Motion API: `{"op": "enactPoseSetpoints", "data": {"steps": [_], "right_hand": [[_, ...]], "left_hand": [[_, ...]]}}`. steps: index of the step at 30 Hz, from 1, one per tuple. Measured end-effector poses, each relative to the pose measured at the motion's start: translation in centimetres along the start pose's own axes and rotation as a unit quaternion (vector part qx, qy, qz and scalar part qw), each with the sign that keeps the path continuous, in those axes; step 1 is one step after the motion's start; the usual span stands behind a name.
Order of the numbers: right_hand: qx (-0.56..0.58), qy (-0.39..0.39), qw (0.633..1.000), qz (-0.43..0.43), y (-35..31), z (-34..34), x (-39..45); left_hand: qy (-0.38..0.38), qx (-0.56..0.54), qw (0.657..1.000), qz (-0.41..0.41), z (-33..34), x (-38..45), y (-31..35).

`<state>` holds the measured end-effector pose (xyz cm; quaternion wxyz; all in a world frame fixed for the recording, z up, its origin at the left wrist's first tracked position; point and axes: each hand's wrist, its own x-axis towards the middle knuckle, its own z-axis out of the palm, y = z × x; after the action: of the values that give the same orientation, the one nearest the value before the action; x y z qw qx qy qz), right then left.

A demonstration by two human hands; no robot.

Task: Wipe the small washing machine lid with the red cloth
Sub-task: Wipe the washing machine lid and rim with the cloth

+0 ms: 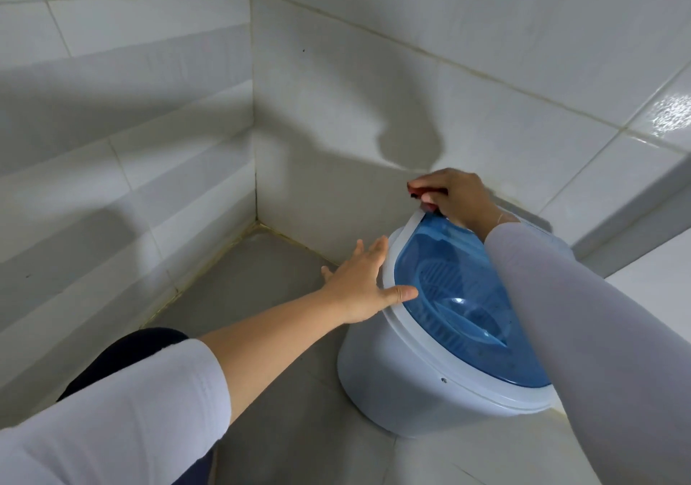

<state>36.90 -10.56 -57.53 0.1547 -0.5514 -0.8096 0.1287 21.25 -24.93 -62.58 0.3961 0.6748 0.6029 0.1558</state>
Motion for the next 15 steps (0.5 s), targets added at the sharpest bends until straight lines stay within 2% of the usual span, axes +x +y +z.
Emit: {"op": "enactPoseSetpoints", "data": {"steps": [2, 3, 7, 10, 15], "right_hand": [[0.016, 0.028, 0.999, 0.003, 0.3, -1.5, 0.5], [0.003, 0.019, 1.000, -0.005, 0.4, -2.2, 0.7], [-0.128, -0.068, 0.987, -0.069, 0.9, -2.7, 0.2], [-0.161, -0.115, 0.977, -0.081, 2.6, -1.1, -0.8], [-0.191, -0.105, 0.966, -0.136, 4.7, 0.3, -1.5]], "left_hand": [[-0.006, 0.017, 1.000, 0.010, -1.2, 1.2, 0.5], [-0.016, 0.023, 0.999, 0.015, -1.7, 1.9, 0.8], [-0.054, 0.080, 0.995, 0.039, -2.7, 4.6, 1.7], [-0.065, 0.135, 0.987, 0.057, -3.1, 6.2, 2.0], [-0.099, 0.166, 0.979, 0.057, -3.6, 7.1, 1.9]]}}
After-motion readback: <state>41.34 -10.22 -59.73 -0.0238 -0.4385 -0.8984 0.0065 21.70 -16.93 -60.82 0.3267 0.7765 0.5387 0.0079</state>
